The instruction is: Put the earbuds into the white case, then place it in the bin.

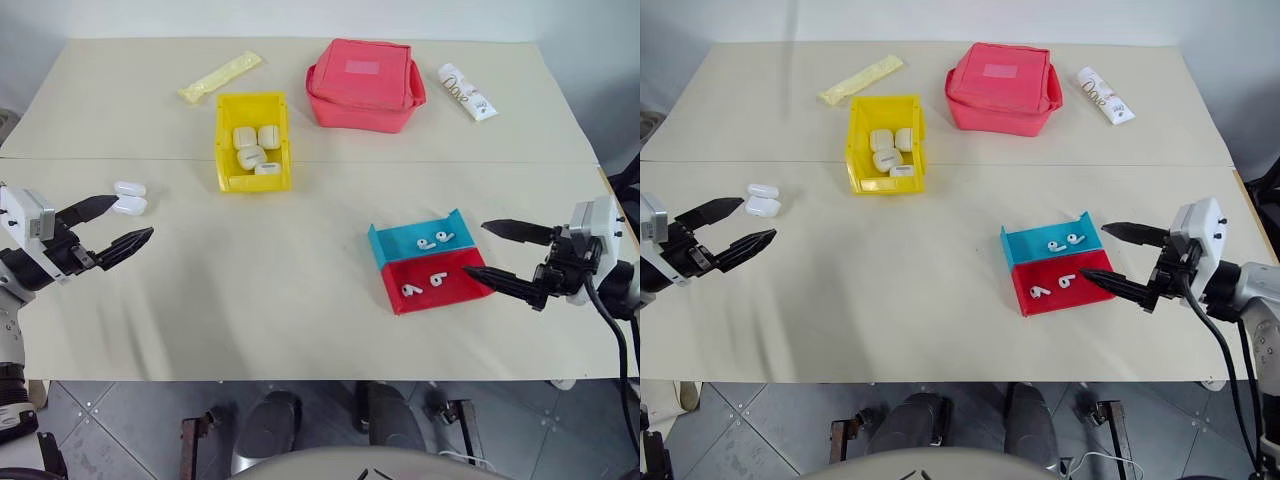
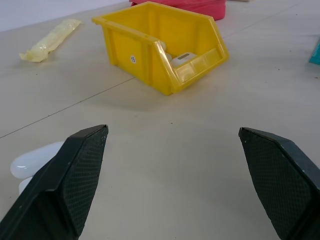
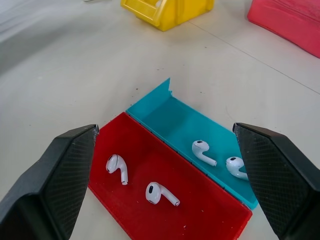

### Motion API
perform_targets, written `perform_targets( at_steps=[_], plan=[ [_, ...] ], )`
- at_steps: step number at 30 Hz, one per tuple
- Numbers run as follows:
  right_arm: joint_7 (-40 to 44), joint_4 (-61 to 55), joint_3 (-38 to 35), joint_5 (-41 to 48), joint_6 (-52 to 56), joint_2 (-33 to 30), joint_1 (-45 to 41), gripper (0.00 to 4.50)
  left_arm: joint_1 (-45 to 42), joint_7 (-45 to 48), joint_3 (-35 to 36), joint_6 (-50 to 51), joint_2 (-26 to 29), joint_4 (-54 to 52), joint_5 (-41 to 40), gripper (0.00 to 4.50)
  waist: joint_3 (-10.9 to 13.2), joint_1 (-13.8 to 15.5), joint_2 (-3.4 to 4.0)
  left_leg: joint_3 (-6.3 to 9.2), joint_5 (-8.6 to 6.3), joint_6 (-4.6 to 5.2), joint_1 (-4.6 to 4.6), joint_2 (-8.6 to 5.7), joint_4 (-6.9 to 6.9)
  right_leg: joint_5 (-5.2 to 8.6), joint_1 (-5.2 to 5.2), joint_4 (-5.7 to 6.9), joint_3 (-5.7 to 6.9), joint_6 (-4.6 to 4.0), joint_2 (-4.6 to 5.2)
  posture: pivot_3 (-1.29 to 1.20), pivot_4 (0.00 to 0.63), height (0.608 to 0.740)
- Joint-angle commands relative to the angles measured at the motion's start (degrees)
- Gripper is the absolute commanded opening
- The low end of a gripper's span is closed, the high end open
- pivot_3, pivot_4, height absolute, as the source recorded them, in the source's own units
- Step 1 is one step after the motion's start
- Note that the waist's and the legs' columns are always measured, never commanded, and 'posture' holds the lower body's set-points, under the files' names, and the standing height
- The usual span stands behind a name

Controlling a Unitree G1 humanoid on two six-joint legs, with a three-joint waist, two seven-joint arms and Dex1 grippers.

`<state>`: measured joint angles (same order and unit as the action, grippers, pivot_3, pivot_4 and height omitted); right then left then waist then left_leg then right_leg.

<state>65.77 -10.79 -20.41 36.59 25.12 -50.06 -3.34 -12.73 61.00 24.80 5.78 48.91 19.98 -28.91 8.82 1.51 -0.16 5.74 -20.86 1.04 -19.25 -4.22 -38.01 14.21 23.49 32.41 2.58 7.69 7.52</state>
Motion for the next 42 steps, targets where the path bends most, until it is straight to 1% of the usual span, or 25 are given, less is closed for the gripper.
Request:
perform_targets(
  at_steps=[1,3,7,10,14,16,17,20,24,28,31,33,35,37,42],
  plan=[
    [0.67,0.14,-1.86,0.84,-0.56,-0.97,-0.88,4.50,-0.32,-0.31,2.58,-0.85,1.52,-1.50,-0.37,4.45,0.00,-0.01,0.00,0.00,0.00,0.00,0.00,0.00,0.00,0.00,0.00,0.00,0.00,0.00,0.00,0.00,0.150,0.740],
    [0.89,0.35,-2.01,0.85,-0.60,-1.00,-0.96,4.50,0.14,-2.88,2.83,-0.01,1.65,-2.03,0.64,4.45,0.00,-0.01,0.00,0.00,0.00,0.00,0.00,0.01,0.00,0.00,0.00,0.00,0.00,0.00,-0.01,0.00,0.150,0.740],
    [1.51,0.96,-2.06,0.70,-0.80,-1.09,-1.16,4.50,1.92,-3.97,3.97,0.34,1.48,-3.54,0.34,4.45,0.00,-0.05,0.00,0.00,0.00,-0.01,0.00,0.01,0.00,0.00,0.00,0.00,0.00,0.00,-0.01,0.00,0.150,0.740],
    [2.23,1.56,-1.94,0.57,-1.09,-1.26,-1.44,4.50,3.96,-5.09,5.45,2.57,1.76,-5.72,-0.28,4.45,0.02,-0.06,0.03,0.00,-0.01,-0.01,0.00,0.02,0.00,0.00,0.00,0.00,-0.01,0.00,0.00,0.00,0.150,0.740],
    [5.65,3.26,-0.95,0.48,-1.97,-2.27,-2.93,4.50,12.03,-6.43,11.08,7.02,4.23,-9.26,0.13,4.45,0.04,-0.25,0.07,-0.02,-0.06,-0.05,0.01,0.08,0.02,0.01,0.02,-0.02,-0.07,-0.03,0.02,0.00,0.150,0.740],
    [8.14,5.51,0.25,-0.17,-2.72,-3.29,-4.84,4.50,18.82,-5.38,15.16,10.67,5.71,-10.81,0.29,4.45,0.04,-0.63,0.07,-0.04,-0.10,-0.07,0.03,0.15,0.02,0.05,0.02,-0.02,-0.09,-0.09,0.01,0.00,0.150,0.740],
    [9.07,6.75,0.90,-0.67,-3.42,-3.49,-6.03,4.50,21.15,-4.99,16.55,10.96,6.12,-10.78,0.55,4.45,0.07,-0.68,0.13,-0.07,-0.17,-0.09,0.05,0.24,0.02,0.07,0.01,-0.04,-0.13,-0.12,0.01,0.00,0.150,0.740],
    [10.73,10.55,2.92,-2.02,-5.01,-3.32,-10.09,4.50,24.66,-4.82,18.64,10.36,6.55,-9.71,1.33,4.45,0.10,-0.47,0.18,-0.07,-0.19,-0.10,0.08,0.29,0.03,0.11,0.00,-0.02,-0.08,-0.20,0.01,0.00,0.150,0.740],
    [12.41,14.28,5.51,-3.20,-6.41,-2.55,-14.81,4.50,27.01,-5.23,20.56,11.08,6.59,-9.56,1.88,4.45,0.14,0.06,0.24,-0.03,-0.21,-0.14,0.07,0.27,0.03,0.12,-0.01,-0.12,-0.07,-0.22,0.03,0.00,0.150,0.740],
    [13.42,16.35,7.49,-4.01,-7.55,-1.67,-17.76,4.50,26.37,-6.38,19.14,12.77,7.19,-10.21,2.88,4.45,0.14,0.03,0.24,0.05,-0.22,-0.16,0.03,0.25,0.03,0.13,-0.01,0.00,-0.08,-0.23,0.03,0.00,0.150,0.740],
    [13.89,16.75,8.27,-4.21,-8.25,-1.33,-18.79,4.50,24.19,-7.85,16.59,16.04,8.64,-11.19,3.54,4.45,0.14,-0.09,0.23,0.04,-0.24,-0.19,0.04,0.27,0.03,0.13,0.00,0.01,-0.06,-0.23,0.02,0.00,0.150,0.740],
    [14.48,16.75,8.86,-4.15,-8.47,-1.15,-19.59,4.50,19.20,-10.17,12.41,20.01,10.31,-12.43,4.10,4.45,0.14,-0.01,0.24,0.04,-0.23,-0.19,0.04,0.26,0.03,0.13,0.00,0.03,-0.06,-0.23,-0.01,0.00,0.150,0.740],
    [15.21,15.40,9.37,-3.76,-8.25,-0.98,-19.64,4.50,9.10,-12.82,4.02,24.19,12.68,-11.07,6.89,4.45,0.15,0.42,0.23,0.08,-0.21,-0.19,0.05,0.21,0.02,0.12,-0.02,0.08,-0.05,-0.23,-0.02,0.00,0.150,0.740],
    [15.40,14.18,9.50,-3.45,-8.07,-0.84,-19.28,4.50,1.44,-13.85,-2.03,27.05,13.70,-8.24,9.39,4.45,0.11,0.50,0.16,0.23,-0.09,-0.20,-0.02,0.06,0.02,0.09,0.01,0.11,0.05,-0.17,-0.05,0.00,0.150,0.740],
    [14.01,9.92,8.96,-2.55,-7.36,-0.30,-16.58,4.50,-19.54,-13.31,-17.83,35.69,13.48,4.30,17.21,4.45,0.08,-0.32,0.13,0.12,-0.11,-0.11,0.05,-0.05,0.04,0.10,0.16,0.48,0.11,-0.17,-0.05,0.00,0.150,0.740]
  ],
)
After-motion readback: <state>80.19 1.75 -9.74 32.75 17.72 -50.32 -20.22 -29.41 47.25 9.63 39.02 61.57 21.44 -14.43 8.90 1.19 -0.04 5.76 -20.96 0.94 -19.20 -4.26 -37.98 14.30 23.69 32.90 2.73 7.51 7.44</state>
